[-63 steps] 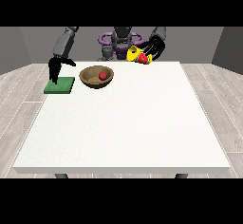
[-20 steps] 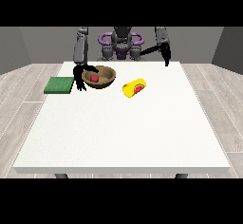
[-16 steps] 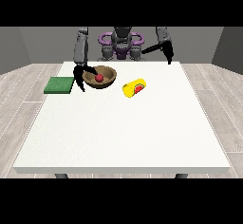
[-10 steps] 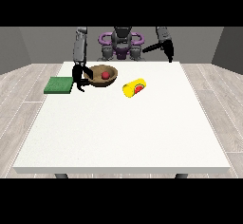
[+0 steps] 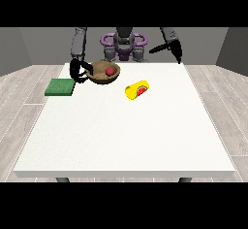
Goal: Pick the cup and pour the ball into the bowl, then pick the bowl and place it on the pad
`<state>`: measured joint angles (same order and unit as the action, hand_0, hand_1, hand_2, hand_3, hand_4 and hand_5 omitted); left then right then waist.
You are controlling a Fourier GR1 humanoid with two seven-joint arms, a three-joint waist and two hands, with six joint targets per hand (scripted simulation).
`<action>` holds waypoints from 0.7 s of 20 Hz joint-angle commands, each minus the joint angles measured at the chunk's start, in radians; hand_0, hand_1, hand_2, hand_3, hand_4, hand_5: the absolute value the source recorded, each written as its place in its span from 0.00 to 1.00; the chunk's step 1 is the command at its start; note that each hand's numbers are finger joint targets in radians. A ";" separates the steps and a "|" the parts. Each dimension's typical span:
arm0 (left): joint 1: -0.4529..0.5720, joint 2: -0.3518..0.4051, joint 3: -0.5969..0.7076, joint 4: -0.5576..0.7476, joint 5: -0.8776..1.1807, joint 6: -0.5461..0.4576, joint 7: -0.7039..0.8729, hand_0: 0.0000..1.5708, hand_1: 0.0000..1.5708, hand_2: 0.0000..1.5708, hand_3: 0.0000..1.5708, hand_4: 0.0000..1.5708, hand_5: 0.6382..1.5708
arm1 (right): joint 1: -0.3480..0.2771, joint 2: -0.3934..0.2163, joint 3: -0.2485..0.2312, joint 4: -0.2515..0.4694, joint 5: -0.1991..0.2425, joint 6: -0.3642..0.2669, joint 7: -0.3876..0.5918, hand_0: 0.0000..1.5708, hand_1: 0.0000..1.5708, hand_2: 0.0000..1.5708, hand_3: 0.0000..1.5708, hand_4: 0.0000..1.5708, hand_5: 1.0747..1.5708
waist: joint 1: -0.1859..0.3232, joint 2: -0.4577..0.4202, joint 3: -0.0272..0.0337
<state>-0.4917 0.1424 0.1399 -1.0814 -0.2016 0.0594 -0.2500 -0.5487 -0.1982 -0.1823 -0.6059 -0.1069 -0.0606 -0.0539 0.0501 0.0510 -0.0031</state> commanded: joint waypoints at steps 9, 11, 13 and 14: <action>0.002 -0.001 0.013 0.011 0.003 0.048 -0.014 0.00 0.00 0.00 0.00 0.00 1.00 | -0.029 -0.191 -0.096 -0.059 -0.106 0.158 0.155 1.00 1.00 1.00 1.00 0.68 0.98 | -0.058 0.014 0.0034; -0.018 0.005 0.008 0.010 0.000 0.051 -0.047 0.00 0.00 0.00 0.00 0.00 1.00 | -0.036 -0.215 -0.113 -0.051 -0.113 0.177 0.121 1.00 1.00 1.00 1.00 0.68 0.98 | -0.040 0.069 0.0034; 0.010 0.010 -0.008 -0.036 -0.008 0.043 -0.046 0.00 0.00 0.00 0.00 0.00 0.99 | -0.005 -0.274 -0.147 -0.006 -0.126 0.221 0.075 1.00 1.00 1.00 1.00 0.68 0.98 | -0.004 0.086 0.0037; 0.023 -0.029 -0.016 0.007 -0.015 0.075 -0.122 0.00 0.00 0.00 0.00 0.00 0.99 | -0.031 -0.257 -0.132 -0.039 -0.121 0.212 0.079 1.00 1.00 1.00 1.00 0.68 0.98 | -0.030 0.107 0.0033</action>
<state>-0.4841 0.1418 0.1423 -1.0809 -0.2063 0.1098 -0.3097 -0.5784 -0.4116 -0.2919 -0.6454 -0.2124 0.1121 0.0531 0.0184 0.1139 0.0002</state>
